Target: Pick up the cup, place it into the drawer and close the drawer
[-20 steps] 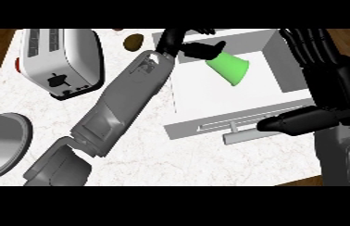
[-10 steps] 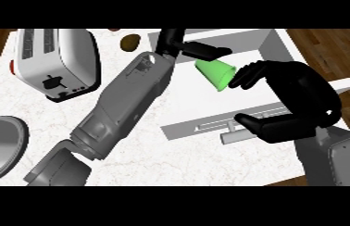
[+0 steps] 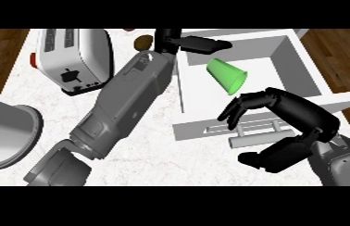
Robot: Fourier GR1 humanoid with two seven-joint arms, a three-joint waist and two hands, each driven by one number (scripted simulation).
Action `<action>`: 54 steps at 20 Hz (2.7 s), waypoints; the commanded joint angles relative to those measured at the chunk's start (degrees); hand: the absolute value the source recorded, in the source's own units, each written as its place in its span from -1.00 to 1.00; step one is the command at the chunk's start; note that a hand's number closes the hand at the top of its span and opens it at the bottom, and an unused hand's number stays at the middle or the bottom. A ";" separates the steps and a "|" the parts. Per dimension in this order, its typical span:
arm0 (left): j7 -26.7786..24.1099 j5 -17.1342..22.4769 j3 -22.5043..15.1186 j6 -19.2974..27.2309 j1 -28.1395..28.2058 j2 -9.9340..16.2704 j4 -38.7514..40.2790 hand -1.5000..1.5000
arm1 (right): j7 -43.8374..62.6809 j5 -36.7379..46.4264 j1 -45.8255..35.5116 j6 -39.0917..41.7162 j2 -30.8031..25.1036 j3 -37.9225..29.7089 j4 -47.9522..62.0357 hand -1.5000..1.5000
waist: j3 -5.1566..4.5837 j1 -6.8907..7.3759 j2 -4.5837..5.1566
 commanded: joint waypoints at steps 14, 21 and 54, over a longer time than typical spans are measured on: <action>-6.23 2.36 2.52 -6.74 7.90 1.14 -3.04 -1.00 | -13.10 36.57 0.60 -12.63 1.88 12.40 26.95 -1.00 | 0.07 11.04 -0.43; -4.51 3.07 2.59 -10.04 11.02 3.57 -5.38 -1.00 | -17.17 38.90 -4.17 -17.55 1.65 6.31 36.55 1.00 | 0.19 14.34 0.22; -1.77 4.03 1.02 -21.54 20.07 10.19 -15.72 -1.00 | -24.49 33.85 -37.52 -22.49 -8.90 -18.35 69.79 1.00 | 0.36 22.56 3.07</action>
